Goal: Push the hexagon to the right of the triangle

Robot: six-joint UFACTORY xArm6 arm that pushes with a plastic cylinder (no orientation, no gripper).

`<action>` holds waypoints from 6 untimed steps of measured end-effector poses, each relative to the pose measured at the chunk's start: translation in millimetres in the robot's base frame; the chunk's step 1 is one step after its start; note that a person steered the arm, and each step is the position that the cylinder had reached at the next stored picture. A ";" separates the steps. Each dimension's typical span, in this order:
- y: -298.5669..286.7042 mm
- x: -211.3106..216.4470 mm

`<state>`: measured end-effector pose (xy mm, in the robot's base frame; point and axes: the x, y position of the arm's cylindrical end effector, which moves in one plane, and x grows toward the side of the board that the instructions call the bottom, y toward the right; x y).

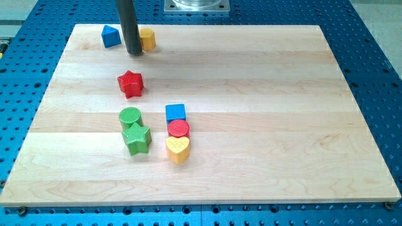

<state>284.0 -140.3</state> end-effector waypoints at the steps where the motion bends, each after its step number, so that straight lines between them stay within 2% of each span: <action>1: 11.6 2.1; 3: 49.8 2.1; 4: 46.7 -21.5; 6: 43.5 -24.7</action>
